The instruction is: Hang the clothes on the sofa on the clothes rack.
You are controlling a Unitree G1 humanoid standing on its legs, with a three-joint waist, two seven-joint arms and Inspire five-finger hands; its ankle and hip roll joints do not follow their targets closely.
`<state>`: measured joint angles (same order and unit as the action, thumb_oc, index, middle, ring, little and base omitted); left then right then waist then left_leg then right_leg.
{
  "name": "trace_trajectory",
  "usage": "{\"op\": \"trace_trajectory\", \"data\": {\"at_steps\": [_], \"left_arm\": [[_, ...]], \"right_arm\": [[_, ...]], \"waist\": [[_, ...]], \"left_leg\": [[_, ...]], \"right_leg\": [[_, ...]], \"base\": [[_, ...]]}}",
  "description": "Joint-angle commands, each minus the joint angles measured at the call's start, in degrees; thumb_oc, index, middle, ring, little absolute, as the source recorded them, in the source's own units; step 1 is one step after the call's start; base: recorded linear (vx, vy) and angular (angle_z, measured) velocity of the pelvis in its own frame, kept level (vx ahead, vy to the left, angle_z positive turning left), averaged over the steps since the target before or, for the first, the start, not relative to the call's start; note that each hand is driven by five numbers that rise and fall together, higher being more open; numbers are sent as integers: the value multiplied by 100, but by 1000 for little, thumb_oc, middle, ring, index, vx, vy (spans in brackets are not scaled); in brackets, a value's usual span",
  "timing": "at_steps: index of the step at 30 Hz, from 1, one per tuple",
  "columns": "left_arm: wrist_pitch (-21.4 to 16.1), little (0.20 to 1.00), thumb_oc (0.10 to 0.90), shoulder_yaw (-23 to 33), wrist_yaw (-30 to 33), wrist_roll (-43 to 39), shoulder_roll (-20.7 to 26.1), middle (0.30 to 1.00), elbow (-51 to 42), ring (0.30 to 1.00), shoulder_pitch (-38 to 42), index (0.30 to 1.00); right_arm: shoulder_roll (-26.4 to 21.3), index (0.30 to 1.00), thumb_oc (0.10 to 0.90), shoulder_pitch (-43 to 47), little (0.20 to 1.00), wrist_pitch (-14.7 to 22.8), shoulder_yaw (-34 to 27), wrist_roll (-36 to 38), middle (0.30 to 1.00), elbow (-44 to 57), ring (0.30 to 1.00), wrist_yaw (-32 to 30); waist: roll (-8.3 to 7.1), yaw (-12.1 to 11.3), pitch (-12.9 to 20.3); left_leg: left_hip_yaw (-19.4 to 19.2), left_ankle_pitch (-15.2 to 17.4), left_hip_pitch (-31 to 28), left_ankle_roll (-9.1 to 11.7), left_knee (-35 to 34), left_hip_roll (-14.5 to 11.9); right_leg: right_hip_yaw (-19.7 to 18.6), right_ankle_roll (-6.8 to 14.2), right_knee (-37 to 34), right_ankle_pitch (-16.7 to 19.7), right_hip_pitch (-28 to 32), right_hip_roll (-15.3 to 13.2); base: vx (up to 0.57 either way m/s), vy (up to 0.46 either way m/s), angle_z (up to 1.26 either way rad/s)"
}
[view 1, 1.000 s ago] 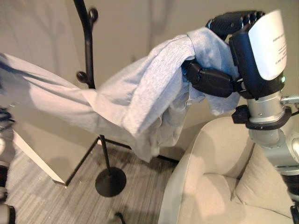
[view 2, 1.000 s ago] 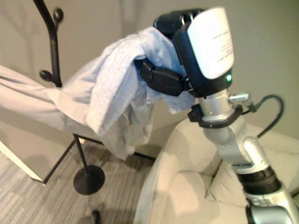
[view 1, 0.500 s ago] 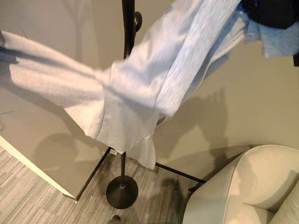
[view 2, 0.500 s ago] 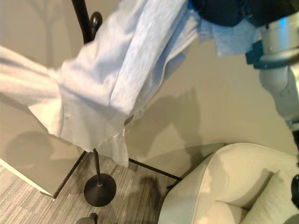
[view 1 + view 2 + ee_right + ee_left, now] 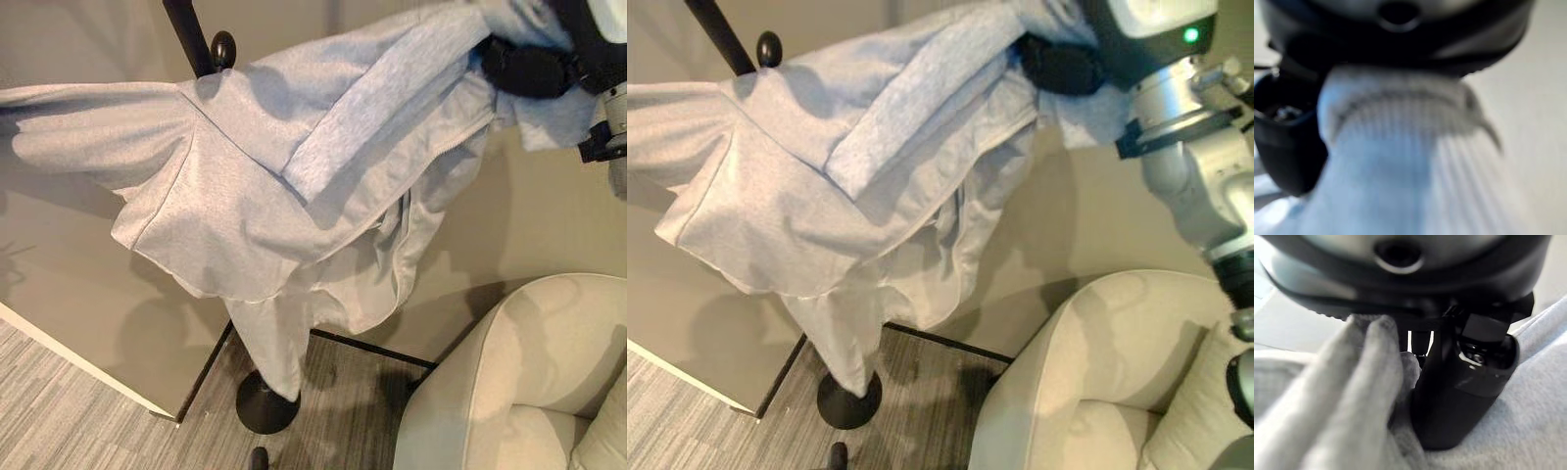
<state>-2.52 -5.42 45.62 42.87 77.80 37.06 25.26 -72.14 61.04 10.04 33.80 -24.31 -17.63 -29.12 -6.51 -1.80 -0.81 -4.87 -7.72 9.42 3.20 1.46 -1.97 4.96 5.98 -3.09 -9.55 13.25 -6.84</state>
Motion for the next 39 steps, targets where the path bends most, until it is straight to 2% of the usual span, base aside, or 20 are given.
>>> {"op": "trace_trajectory", "data": {"at_steps": [1, 8, 12, 14, 15, 17, 19, 21, 22, 23, 24, 25, 26, 27, 28, 30, 35, 37, 39], "left_arm": [[159, 300, 400, -385, -1263, 176, -494, 300, 1040, 300, -841, 300], [-16, 300, 400, -597, -1725, 495, -1771, 300, 213, 300, -1904, 300], [-57, 300, 400, -1055, -1613, 402, -2787, 300, 732, 300, -1979, 300], [-58, 300, 400, -1140, -1576, 336, -2992, 300, 912, 300, -1953, 300], [-54, 300, 400, -1205, -1554, 191, -3346, 300, 996, 300, -1943, 300], [-70, 300, 400, -1226, -1532, 122, -3509, 300, 996, 300, -1947, 300], [-148, 300, 400, -1376, -1527, -58, -4055, 300, 929, 300, -2006, 300], [-171, 300, 400, -1431, -1553, -101, -4338, 300, 843, 300, -2096, 300], [-171, 300, 400, -1440, -1551, -100, -4334, 300, 844, 300, -2104, 300], [-220, 300, 400, -1569, -1557, -125, -4600, 300, 902, 300, -2135, 300], [-237, 300, 400, -1630, -1564, -139, -4695, 300, 922, 300, -2144, 300], [-239, 300, 400, -1651, -1582, -172, -4789, 300, 912, 300, -2164, 300], [-245, 300, 400, -1689, -1603, -207, -4884, 300, 921, 300, -2192, 300], [-246, 300, 400, -1695, -1599, -208, -4881, 300, 926, 300, -2198, 300], [-272, 300, 400, -1721, -1608, -243, -4952, 300, 937, 300, -2219, 300], [-320, 300, 400, -1771, -1657, -369, -5079, 300, 915, 300, -2276, 300], [-382, 300, 400, -1790, -1692, -480, -5157, 300, 917, 300, -2413, 300], [-418, 300, 400, -1809, -1716, -559, -5193, 300, 983, 300, -2444, 300], [-434, 300, 400, -1814, -1758, -710, -5290, 300, 1134, 300, -2506, 300]], "right_arm": [[123, 300, 400, -557, 300, -161, -876, 892, 300, -935, 300, 313], [493, 300, 400, -1242, 300, -111, -1206, 1144, 300, -756, 300, 693], [848, 300, 400, -1372, 300, 0, -1293, 1264, 300, -533, 300, 691], [965, 300, 400, -1468, 300, 23, -1343, 1286, 300, -426, 300, 687], [1258, 300, 400, -1640, 300, 68, -1471, 1334, 300, -245, 300, 625], [1414, 300, 400, -1837, 300, 75, -1617, 1350, 300, -86, 300, 635], [2125, 300, 400, -2517, 300, 165, -2004, 1532, 300, 391, 300, 604], [2514, 300, 400, -2861, 300, 245, -2159, 1656, 300, 657, 300, 648], [2517, 300, 400, -2899, 300, 237, -2182, 1654, 300, 686, 300, 657], [2948, 300, 400, -3208, 300, 335, -2261, 1857, 300, 848, 300, 709], [3122, 300, 400, -3395, 300, 376, -2280, 1958, 300, 945, 300, 770], [3328, 352, 435, -3582, 352, 413, -2283, 2113, 352, 1013, 352, 815], [3540, 580, 587, -3778, 580, 432, -2272, 2262, 580, 1089, 580, 884], [3543, 669, 646, -3799, 669, 429, -2280, 2266, 669, 1104, 669, 891], [3699, 900, 800, -3956, 900, 457, -2255, 2402, 900, 1128, 900, 967], [3983, 900, 800, -4335, 900, 482, -2105, 2684, 900, 1064, 900, 1211], [4150, 900, 800, -4771, 900, 482, -1956, 3239, 900, 777, 900, 1607], [4182, 900, 800, -4900, 900, 497, -1936, 3501, 900, 465, 900, 1766], [4445, 900, 800, -5089, 900, 505, -2048, 4005, 900, -149, 900, 1813]], "waist": [[43, -69, 574], [-43, -126, 441], [-68, -79, 363], [-50, -73, 359], [-15, -42, 333], [-5, -47, 333], [70, -20, 303], [113, 0, 284], [107, -4, 294], [142, 30, 275], [151, 35, 275], [173, 55, 258], [187, 65, 249], [183, 64, 257], [193, 75, 248], [218, 94, 213], [244, 106, 200], [254, 104, 200], [292, 100, 200]], "left_leg": [[82, 572, -610, -126, -559, -2], [149, 578, -561, -152, -579, 17], [154, 554, -505, -160, -589, 11], [144, 551, -497, -166, -592, 6], [112, 541, -495, -175, -603, 5], [107, 543, -490, -182, -613, 9], [77, 545, -493, -206, -625, 10], [67, 547, -496, -222, -629, 14], [68, 547, -498, -222, -630, 14], [52, 542, -503, -233, -630, 13], [50, 539, -510, -234, -632, 9], [38, 538, -514, -234, -632, 3], [25, 530, -521, -234, -634, -3], [26, 530, -523, -233, -636, -4], [24, 525, -527, -232, -636, -10], [15, 495, -515, -214, -636, -34], [0, 470, -501, -186, -641, -62], [-6, 463, -497, -176, -644, -66], [-19, 457, -507, -164, -643, -83]], "right_leg": [[33, 248, 122, 299, -402, 74], [38, 211, 98, 297, -438, 52], [16, 193, 74, 317, -502, 56], [13, 190, 69, 327, -514, 50], [22, 188, 58, 343, -534, 45], [30, 187, 50, 353, -536, 39], [40, 174, 93, 346, -562, 19], [45, 160, 102, 340, -564, 12], [46, 159, 102, 339, -561, 12], [37, 143, 109, 336, -562, 11], [36, 138, 118, 330, -564, 15], [33, 133, 121, 326, -570, 15], [37, 129, 125, 327, -579, 17], [37, 128, 126, 326, -577, 17], [37, 121, 131, 322, -582, 22], [42, 107, 132, 322, -602, 34], [63, 100, 120, 339, -613, 50], [84, 110, 110, 351, -608, 46], [107, 122, 92, 370, -602, 30]], "base": [[-65, 36, 16], [-39, 24, 9], [-54, 19, 10], [-33, 23, 2], [-23, 18, -3], [-15, 14, -2], [-40, 32, 0], [0, 0, 0], [-7, 5, -4], [0, 0, 0], [-8, -7, -3], [0, 0, 0], [-5, -5, -3], [0, 0, 0], [-13, -26, -6], [-17, -33, -7], [-3, -14, -3], [0, 0, 0], [0, 0, 0]]}}
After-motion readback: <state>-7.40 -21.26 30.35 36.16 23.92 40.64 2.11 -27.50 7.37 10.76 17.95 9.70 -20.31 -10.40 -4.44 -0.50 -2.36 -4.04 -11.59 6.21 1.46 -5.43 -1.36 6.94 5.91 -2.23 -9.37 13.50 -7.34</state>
